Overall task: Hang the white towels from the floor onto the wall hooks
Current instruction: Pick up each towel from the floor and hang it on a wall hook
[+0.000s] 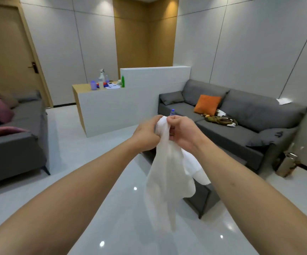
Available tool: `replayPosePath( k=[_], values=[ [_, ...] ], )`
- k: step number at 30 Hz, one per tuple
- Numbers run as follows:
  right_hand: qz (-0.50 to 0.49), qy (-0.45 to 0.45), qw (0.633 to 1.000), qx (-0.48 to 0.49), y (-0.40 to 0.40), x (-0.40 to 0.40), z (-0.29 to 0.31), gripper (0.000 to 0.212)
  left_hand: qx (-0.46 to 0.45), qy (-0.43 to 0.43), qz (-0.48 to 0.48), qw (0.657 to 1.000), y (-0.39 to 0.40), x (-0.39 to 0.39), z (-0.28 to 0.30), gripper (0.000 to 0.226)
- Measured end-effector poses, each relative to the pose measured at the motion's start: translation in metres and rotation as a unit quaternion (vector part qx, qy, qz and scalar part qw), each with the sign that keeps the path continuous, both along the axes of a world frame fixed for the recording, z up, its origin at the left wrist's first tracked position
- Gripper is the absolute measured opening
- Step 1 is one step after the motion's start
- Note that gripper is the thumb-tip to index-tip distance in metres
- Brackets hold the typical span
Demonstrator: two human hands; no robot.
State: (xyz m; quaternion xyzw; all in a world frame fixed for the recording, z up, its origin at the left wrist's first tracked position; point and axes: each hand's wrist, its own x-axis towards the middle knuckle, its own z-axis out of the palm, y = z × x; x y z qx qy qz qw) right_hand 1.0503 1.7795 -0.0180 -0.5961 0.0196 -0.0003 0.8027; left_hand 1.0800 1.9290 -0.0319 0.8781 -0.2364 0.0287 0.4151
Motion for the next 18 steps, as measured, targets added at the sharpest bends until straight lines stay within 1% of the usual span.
replayPosePath(
  k=[2, 4, 6, 9, 10, 12, 14, 16, 17, 18],
  values=[
    [-0.008, 0.005, 0.998, 0.067, -0.038, -0.009, 0.008, 0.017, -0.008, 0.032, -0.060, 0.998, -0.035, -0.003, 0.002, 0.060],
    [-0.023, 0.009, 0.993, 0.116, -0.080, -0.017, 0.013, 0.025, 0.002, 0.086, -0.114, 0.990, -0.077, -0.004, 0.002, 0.052],
    [-0.063, 0.015, 0.990, 0.125, -0.128, -0.026, 0.016, 0.026, 0.024, 0.128, -0.162, 0.978, -0.124, -0.006, 0.001, 0.048],
    [-0.109, 0.020, 0.988, 0.110, -0.204, -0.046, 0.019, 0.015, 0.081, 0.127, -0.199, 0.968, -0.199, -0.007, 0.002, 0.035],
    [-0.117, 0.021, 0.987, 0.106, -0.230, -0.052, 0.019, 0.013, 0.088, 0.126, -0.205, 0.967, -0.224, -0.008, 0.001, 0.031],
    [-0.132, 0.017, 0.990, 0.053, -0.282, -0.067, 0.017, 0.027, 0.076, 0.114, -0.209, 0.968, -0.273, -0.012, 0.001, 0.026],
    [-0.129, 0.018, 0.988, -0.078, -0.328, -0.081, 0.014, 0.036, 0.046, 0.080, -0.206, 0.974, -0.319, -0.015, 0.002, 0.024],
    [-0.108, 0.051, 0.970, -0.210, -0.368, -0.094, 0.007, 0.041, 0.013, 0.043, -0.211, 0.976, -0.361, -0.021, 0.004, 0.021],
    [-0.105, 0.075, 0.962, -0.240, -0.387, -0.099, 0.004, 0.042, 0.004, 0.029, -0.220, 0.975, -0.381, -0.023, 0.005, 0.022],
    [-0.110, 0.094, 0.959, -0.243, -0.405, -0.104, 0.000, 0.041, -0.001, 0.022, -0.232, 0.972, -0.398, -0.026, 0.005, 0.024]
  ],
)
